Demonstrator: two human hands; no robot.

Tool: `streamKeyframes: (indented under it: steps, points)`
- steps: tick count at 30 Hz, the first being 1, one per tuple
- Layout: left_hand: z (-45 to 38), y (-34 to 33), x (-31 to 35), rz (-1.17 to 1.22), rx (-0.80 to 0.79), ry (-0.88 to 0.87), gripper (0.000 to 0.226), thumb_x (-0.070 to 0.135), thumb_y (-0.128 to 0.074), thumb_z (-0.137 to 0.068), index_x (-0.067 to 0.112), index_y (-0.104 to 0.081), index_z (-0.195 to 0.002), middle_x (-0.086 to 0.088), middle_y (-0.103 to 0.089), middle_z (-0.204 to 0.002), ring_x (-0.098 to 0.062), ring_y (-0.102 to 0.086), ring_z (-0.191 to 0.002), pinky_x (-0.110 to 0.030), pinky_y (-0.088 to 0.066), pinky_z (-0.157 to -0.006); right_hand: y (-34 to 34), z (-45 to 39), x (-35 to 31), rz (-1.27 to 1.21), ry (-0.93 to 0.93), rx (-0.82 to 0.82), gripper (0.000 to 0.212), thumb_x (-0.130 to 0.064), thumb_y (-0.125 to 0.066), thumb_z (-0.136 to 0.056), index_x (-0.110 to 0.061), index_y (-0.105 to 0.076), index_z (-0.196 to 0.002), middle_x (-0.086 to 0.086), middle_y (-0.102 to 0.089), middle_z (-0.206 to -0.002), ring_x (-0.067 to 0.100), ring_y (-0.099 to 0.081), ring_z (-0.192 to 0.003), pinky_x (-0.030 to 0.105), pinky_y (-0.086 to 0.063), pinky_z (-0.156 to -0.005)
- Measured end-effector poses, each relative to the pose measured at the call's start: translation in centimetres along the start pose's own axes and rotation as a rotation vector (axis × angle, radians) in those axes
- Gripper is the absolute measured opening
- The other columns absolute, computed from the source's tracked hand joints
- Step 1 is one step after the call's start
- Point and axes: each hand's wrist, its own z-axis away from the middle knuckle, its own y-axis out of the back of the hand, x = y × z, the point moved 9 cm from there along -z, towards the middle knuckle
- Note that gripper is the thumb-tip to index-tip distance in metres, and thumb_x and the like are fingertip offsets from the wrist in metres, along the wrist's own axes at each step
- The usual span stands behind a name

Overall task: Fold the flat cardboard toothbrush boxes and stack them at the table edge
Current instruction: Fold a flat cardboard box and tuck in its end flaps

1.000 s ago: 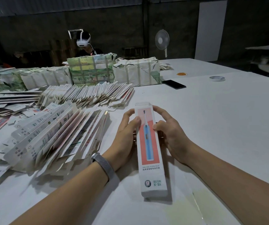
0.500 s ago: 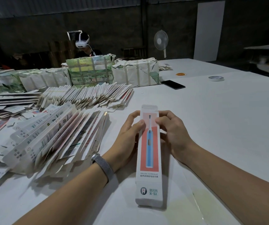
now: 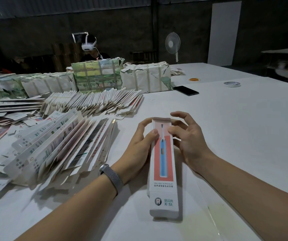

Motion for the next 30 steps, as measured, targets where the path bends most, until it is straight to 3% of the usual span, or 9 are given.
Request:
streamKeyframes:
  steps: [3, 8, 15, 21, 23, 27, 30]
  points:
    - [0.0, -0.1, 0.1, -0.012, -0.017, 0.008, 0.02, 0.042, -0.055, -0.095, 0.058, -0.056, -0.109, -0.008, -0.077, -0.096, -0.023, -0.076, -0.079, -0.029, -0.06, -0.068, 0.3, 0.0, 0.0, 0.006, -0.008, 0.017, 0.031, -0.001, -0.052, -0.097, -0.029, -0.065, -0.1, 0.001, -0.071, -0.088, 0.027, -0.072, -0.081, 0.04, -0.063, -0.075]
    - [0.0, 0.1, -0.2, -0.018, -0.004, 0.03, 0.024, 0.043, -0.056, -0.092, 0.053, -0.053, -0.114, -0.008, -0.077, -0.094, -0.023, -0.075, -0.078, -0.031, -0.06, -0.07, 0.3, -0.1, 0.4, 0.023, -0.039, 0.018, 0.029, -0.002, -0.051, -0.099, -0.025, -0.067, -0.106, 0.001, -0.072, -0.09, 0.024, -0.073, -0.082, 0.037, -0.062, -0.074]
    - [0.1, 0.1, -0.2, -0.103, -0.008, 0.029, 0.023, 0.03, -0.047, -0.107, 0.049, -0.045, -0.12, -0.002, -0.076, -0.085, -0.018, -0.075, -0.073, -0.025, -0.059, -0.066, 0.8, -0.1, 0.8, 0.076, -0.081, 0.031, 0.021, -0.007, -0.052, -0.099, -0.017, -0.071, -0.098, 0.004, -0.074, -0.087, 0.026, -0.074, -0.08, 0.032, -0.059, -0.067]
    - [0.2, -0.3, 0.1, -0.139, -0.031, 0.006, 0.024, 0.031, -0.048, -0.106, 0.041, -0.044, -0.127, -0.002, -0.077, -0.088, -0.018, -0.075, -0.075, -0.026, -0.058, -0.068, 0.4, -0.2, 0.5, 0.062, -0.059, 0.027, 0.018, -0.017, -0.06, -0.087, -0.027, -0.068, -0.074, 0.004, -0.067, -0.076, 0.017, -0.067, -0.068, 0.026, -0.055, -0.061]
    - [0.2, -0.5, 0.2, -0.157, -0.039, -0.006, 0.026, 0.034, -0.05, -0.105, 0.039, -0.044, -0.129, -0.003, -0.077, -0.09, -0.018, -0.075, -0.076, -0.026, -0.059, -0.069, 0.4, -0.3, 0.6, 0.066, -0.066, 0.04, 0.023, -0.022, -0.062, -0.091, -0.027, -0.065, -0.069, 0.002, -0.066, -0.072, 0.017, -0.066, -0.066, 0.024, -0.055, -0.058]
    - [0.3, -0.7, 0.0, -0.19, -0.061, 0.007, 0.028, 0.037, -0.049, -0.104, 0.041, -0.042, -0.131, -0.005, -0.078, -0.094, -0.022, -0.076, -0.079, -0.029, -0.06, -0.072, 1.1, -0.4, 0.8, 0.154, -0.066, 0.099, 0.02, -0.025, -0.061, -0.098, -0.019, -0.064, -0.079, -0.001, -0.067, -0.071, 0.018, -0.068, -0.066, 0.036, -0.059, -0.069]
    - [0.4, -0.8, 0.0, -0.2, -0.074, 0.025, 0.029, 0.043, -0.051, -0.1, 0.044, -0.043, -0.128, -0.004, -0.078, -0.095, -0.022, -0.076, -0.08, -0.029, -0.06, -0.072, 1.4, -0.4, 0.9, 0.203, -0.066, 0.102, 0.012, -0.018, -0.059, -0.098, -0.022, -0.065, -0.088, -0.001, -0.068, -0.079, 0.019, -0.07, -0.07, 0.036, -0.061, -0.071]
